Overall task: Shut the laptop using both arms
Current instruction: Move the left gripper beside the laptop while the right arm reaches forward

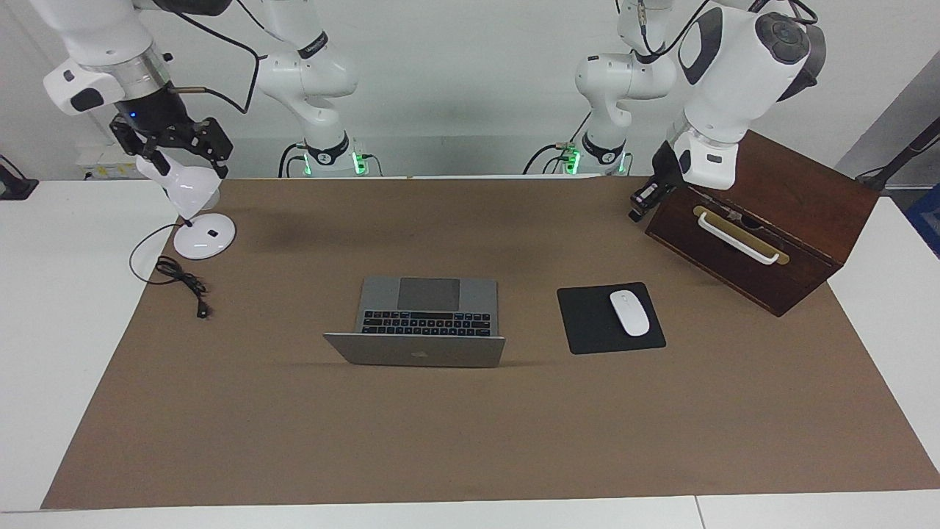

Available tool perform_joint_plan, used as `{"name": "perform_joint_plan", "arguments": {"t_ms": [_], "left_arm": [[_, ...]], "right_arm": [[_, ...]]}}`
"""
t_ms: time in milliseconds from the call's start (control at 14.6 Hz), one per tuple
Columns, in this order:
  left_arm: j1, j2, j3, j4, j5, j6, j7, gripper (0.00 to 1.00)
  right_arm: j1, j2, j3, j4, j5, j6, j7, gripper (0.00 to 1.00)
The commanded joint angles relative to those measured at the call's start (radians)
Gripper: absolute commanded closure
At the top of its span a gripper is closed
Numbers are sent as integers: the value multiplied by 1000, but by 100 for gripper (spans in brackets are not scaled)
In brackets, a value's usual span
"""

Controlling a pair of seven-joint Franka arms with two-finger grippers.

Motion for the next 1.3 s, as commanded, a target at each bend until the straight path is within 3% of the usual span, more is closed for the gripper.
{"name": "perform_joint_plan", "arguments": {"t_ms": [0,342,547,684,1026,1231], "left_arm": [[0,-85,6,-168,-122,178,-174,100],[-72,-91,3,-287,-147,444,-484,100],[-127,-74,3,-327,-239,535,-627,100],[-137,-71,1,-392,-317,653,-800,100],[-233,-53,3,-508,-645,869,-914,100],[-325,4,1,-518,-814,1007,-914,100]], "right_arm": [[-13,10,9,-13,-9,49,-33,0],[-9,43,11,-7,65,170,-16,0],[-7,129,15,59,65,204,-18,0],[-6,195,17,128,54,205,-18,5],[53,374,-20,314,48,204,-27,47],[102,488,-72,433,51,204,-27,86]]}}
